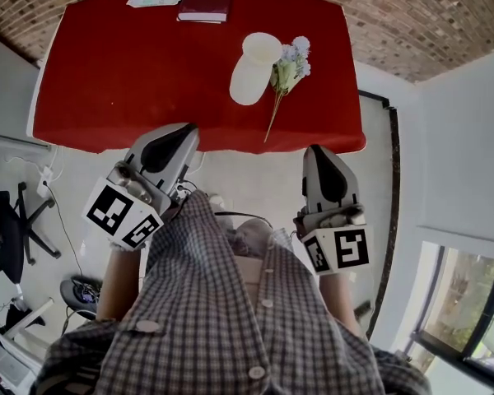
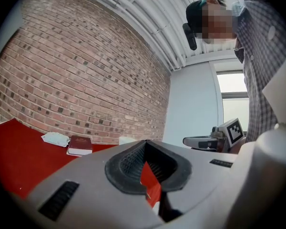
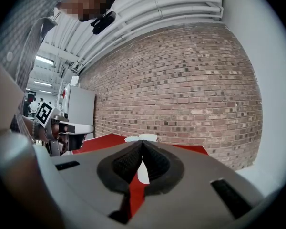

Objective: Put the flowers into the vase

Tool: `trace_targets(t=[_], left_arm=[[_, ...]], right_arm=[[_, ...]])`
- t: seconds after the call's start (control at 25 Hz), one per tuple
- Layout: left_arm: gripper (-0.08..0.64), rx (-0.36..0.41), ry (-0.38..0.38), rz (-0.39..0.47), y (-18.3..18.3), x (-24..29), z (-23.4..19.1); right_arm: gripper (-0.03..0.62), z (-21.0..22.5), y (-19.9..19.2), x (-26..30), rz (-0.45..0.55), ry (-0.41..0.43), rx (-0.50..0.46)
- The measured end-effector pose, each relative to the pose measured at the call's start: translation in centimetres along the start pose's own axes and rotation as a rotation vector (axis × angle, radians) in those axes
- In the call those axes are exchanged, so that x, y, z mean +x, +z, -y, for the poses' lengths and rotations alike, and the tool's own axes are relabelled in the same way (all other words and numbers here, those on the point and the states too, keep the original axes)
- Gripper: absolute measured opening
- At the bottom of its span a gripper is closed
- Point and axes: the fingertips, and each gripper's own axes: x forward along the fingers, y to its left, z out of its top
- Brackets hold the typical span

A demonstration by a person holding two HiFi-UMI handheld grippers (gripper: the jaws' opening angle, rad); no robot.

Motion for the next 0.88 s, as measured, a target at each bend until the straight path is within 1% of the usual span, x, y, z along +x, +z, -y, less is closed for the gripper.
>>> trace_targets(t=[0.44, 0.68, 0.88], left_arm=[[0.007, -0.021, -0.005, 0.008, -0.1, -0.1, -2.0], [0.007, -0.03, -0.012, 0.002, -0.3, 0.5, -2.3], [0.008, -0.025, -0.002, 0.0, -0.4, 1.2, -2.7]], right_arm=[[0.006, -0.6, 0.0, 1.4, -0.017, -0.023, -0.016], [0.006, 0.2, -1.2, 1.3, -0.081, -0.047, -0.01], [0.006, 0.7, -0.9, 2.2, -0.058, -0.034, -0.012]])
